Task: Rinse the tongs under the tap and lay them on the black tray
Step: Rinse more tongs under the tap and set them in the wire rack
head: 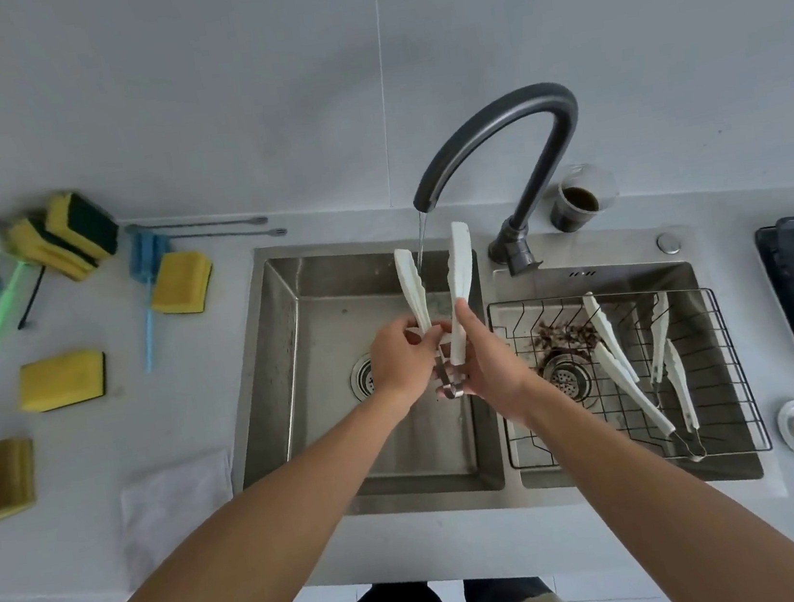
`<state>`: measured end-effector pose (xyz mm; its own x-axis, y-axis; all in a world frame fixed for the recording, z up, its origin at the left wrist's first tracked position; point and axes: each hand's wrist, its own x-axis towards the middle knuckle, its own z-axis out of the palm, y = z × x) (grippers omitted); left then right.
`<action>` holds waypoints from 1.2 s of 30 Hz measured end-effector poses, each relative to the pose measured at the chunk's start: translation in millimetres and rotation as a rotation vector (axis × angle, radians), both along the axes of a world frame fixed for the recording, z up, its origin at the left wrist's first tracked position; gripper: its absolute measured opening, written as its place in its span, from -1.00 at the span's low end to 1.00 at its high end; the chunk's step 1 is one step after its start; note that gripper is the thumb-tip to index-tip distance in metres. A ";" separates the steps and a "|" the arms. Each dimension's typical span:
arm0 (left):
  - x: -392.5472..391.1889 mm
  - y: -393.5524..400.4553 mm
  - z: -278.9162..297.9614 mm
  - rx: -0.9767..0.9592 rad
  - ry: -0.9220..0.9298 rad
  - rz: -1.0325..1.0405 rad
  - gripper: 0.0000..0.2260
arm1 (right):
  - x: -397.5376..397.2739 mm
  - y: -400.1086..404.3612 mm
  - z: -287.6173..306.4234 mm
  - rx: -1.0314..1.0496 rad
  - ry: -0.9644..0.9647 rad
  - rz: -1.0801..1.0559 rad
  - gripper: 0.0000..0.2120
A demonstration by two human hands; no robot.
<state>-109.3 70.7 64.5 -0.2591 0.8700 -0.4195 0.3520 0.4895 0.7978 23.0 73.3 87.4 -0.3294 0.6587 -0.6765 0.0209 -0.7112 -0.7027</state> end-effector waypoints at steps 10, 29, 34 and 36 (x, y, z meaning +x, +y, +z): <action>-7.1 46.6 12.7 -0.018 -0.296 0.059 -0.76 | 1.7 16.2 0.1 0.067 -0.101 -0.200 -0.31; -26.9 75.7 24.8 -0.069 -0.811 0.132 -0.89 | 14.6 20.1 3.4 -0.162 0.186 -0.346 -0.43; -34.6 81.8 29.0 -0.037 -0.793 0.161 -0.86 | 8.8 28.7 5.2 -0.139 0.120 -0.336 -0.44; -37.5 85.8 30.3 -0.014 -0.765 0.192 -0.82 | 2.8 31.1 8.1 -0.108 0.013 -0.320 -0.54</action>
<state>-146.8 156.5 94.8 -0.0393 0.8325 -0.5526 -0.3840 0.4980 0.7775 25.8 104.4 95.5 -0.1265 0.6548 -0.7451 -0.2244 -0.7506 -0.6215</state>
